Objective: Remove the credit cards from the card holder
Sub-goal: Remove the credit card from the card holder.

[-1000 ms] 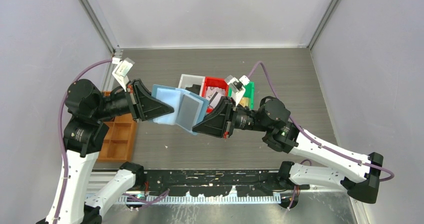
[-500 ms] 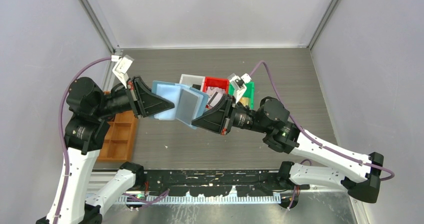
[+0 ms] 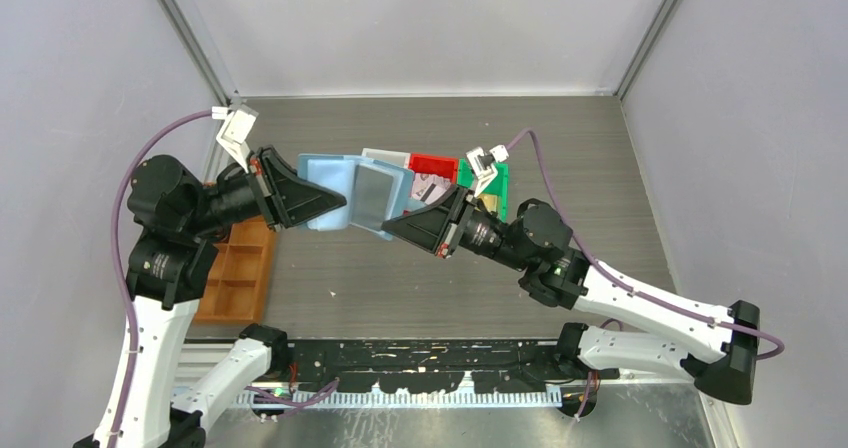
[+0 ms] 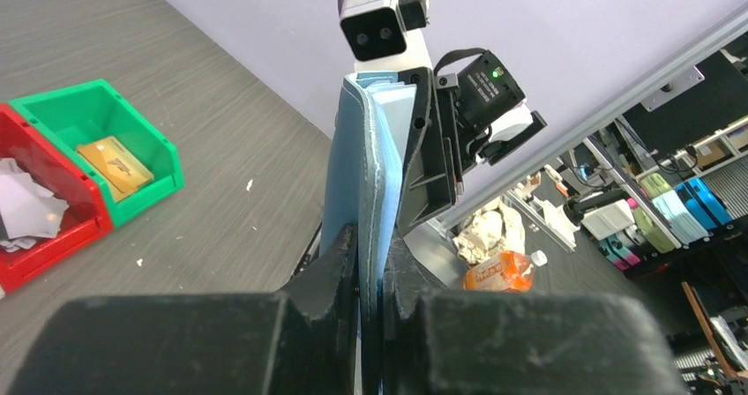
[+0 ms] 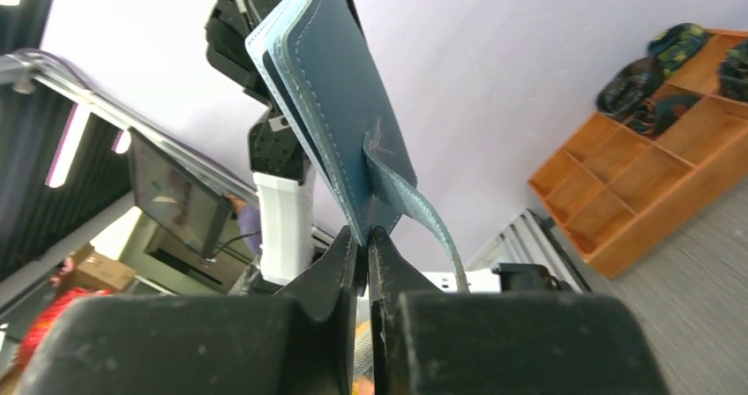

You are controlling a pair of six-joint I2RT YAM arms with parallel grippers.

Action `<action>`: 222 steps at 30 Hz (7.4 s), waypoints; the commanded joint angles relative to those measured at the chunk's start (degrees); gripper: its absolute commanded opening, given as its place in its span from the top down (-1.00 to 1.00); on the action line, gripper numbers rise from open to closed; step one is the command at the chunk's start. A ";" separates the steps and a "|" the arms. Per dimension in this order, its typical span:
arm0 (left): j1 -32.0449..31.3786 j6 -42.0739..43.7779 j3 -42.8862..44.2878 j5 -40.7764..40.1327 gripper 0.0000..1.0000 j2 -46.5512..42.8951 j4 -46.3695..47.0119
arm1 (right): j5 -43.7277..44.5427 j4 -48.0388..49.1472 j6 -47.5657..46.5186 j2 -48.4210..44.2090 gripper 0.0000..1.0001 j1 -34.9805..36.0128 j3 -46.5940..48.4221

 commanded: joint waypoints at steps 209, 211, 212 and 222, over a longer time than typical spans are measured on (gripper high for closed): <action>-1.15 -3.04 4.34 8.95 1.00 -1.56 0.31 | 18.99 -17.86 -32.19 -0.62 -0.04 8.41 11.41; -1.14 -2.96 4.44 8.95 1.00 -1.55 0.22 | 19.46 -17.70 -32.38 -0.44 -0.03 8.25 11.04; -1.17 -2.95 4.44 9.01 1.00 -1.56 0.18 | 19.67 -17.61 -32.33 -0.37 -0.03 8.12 10.78; -1.15 -2.95 4.31 8.79 1.00 -1.66 0.14 | 17.59 -15.63 -31.14 -0.14 -0.04 7.32 9.98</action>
